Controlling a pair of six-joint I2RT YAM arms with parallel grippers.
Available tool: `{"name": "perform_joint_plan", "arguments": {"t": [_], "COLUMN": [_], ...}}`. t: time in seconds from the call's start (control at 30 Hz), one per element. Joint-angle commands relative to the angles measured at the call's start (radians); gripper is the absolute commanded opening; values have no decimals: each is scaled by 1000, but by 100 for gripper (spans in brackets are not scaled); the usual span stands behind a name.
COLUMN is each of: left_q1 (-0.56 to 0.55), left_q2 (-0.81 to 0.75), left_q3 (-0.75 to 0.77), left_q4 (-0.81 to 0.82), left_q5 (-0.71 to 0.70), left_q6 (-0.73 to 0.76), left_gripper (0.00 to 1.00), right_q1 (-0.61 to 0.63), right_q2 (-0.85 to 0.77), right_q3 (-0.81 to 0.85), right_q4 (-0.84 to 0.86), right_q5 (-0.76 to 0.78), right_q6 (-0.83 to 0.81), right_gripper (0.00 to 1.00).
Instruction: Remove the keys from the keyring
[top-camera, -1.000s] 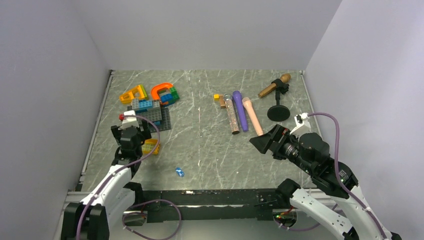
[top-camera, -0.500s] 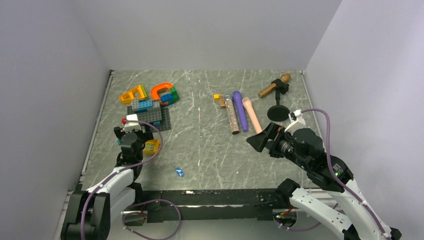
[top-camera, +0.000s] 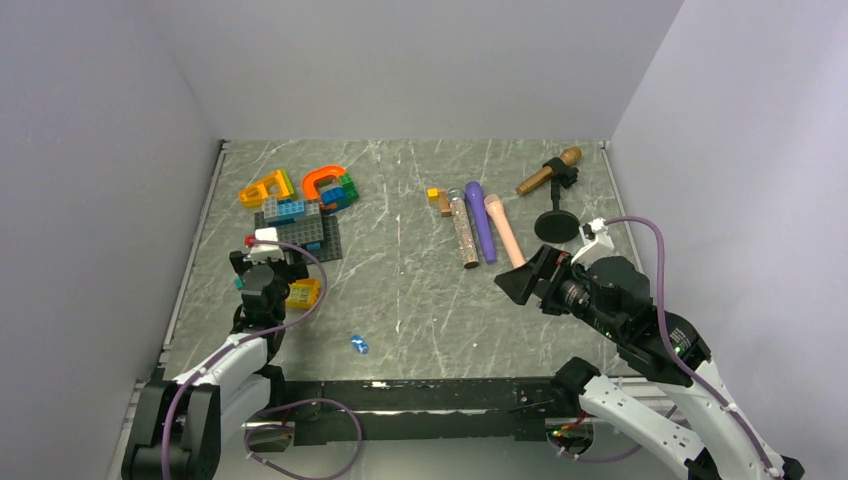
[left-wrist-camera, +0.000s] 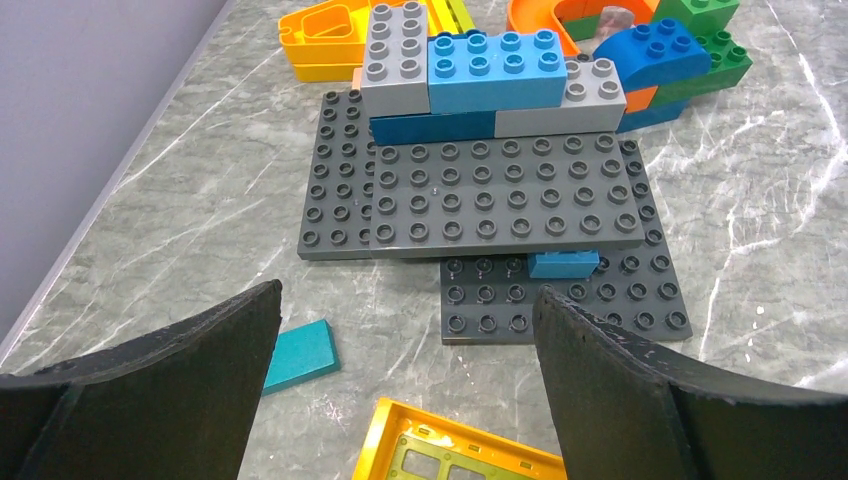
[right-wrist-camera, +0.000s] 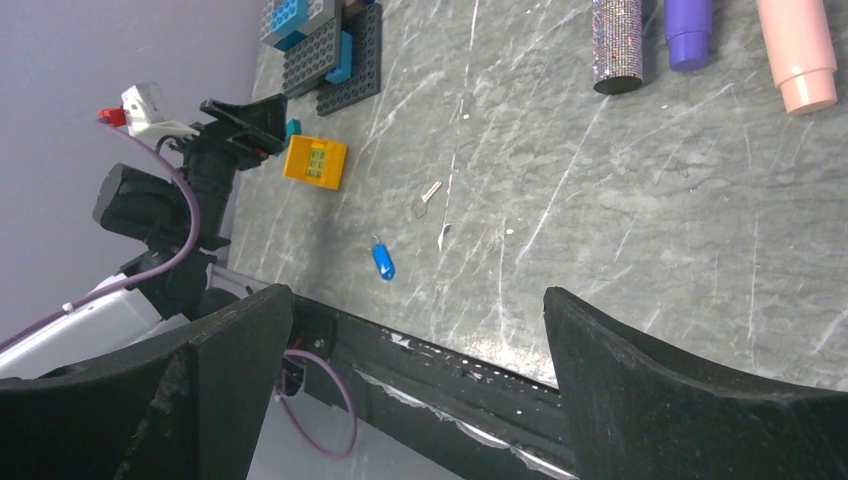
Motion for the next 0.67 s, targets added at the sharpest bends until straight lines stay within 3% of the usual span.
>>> {"name": "perform_joint_plan", "arguments": {"t": [0.0,0.63], "left_q1": [5,6], "left_q2": [1,5], "left_q3": [25,27], "left_q4": [52,48], "left_q5": [25,26], "left_q6": [12,12], "left_gripper": [99,99], "right_q1": [-2,-1], "right_q2": [-2,-46], "right_q3": [40,21], "right_q4": [5,41], "right_q5": [-9,-26], "right_q6": [-32,-38], "right_gripper": [100,100]}}
